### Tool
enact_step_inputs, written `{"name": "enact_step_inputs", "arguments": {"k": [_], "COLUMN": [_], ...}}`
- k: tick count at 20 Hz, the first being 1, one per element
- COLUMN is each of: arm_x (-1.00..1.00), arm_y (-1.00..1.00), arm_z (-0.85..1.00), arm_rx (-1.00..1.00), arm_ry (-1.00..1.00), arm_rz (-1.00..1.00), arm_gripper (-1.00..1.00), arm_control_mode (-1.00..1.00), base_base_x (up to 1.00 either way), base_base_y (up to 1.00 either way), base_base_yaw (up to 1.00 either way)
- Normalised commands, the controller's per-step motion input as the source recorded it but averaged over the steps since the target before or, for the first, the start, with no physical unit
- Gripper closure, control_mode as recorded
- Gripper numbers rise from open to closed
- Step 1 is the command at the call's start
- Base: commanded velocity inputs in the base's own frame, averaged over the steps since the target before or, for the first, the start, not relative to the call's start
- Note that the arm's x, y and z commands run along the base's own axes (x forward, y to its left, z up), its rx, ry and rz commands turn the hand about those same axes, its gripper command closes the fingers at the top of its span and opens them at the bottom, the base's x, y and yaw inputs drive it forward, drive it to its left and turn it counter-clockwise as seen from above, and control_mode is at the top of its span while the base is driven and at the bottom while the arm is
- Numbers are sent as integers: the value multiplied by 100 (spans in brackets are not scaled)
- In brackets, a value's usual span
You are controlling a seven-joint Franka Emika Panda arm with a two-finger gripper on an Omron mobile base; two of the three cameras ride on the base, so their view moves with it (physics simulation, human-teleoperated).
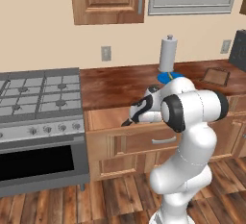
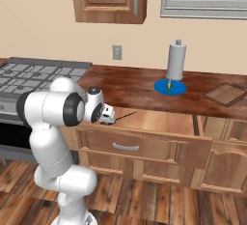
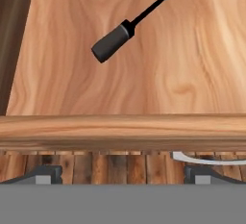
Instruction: Pick up the knife from the drawer and place it on the cutting board. Then place the meat from the plate to the cutting board.
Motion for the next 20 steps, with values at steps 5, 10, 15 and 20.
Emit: {"name": "enact_step_inputs", "arguments": {"k": [5, 10, 15, 20], "arm_x": [22, 27, 25, 2], "arm_y": [0, 0, 0, 0], "arm_z": [0, -2, -13, -37], "arm_rx": [0, 0, 0, 0], "arm_ry": [5, 5, 1, 0], "arm_rz": [0, 0, 0, 0], "arm_gripper": [-100, -100, -100, -100], "arm_control_mode": [-100, -100, -100, -100], "base_base_x": [0, 0, 0, 0], "base_base_y": [0, 0, 0, 0], "base_base_yaw": [0, 0, 0, 0]}}
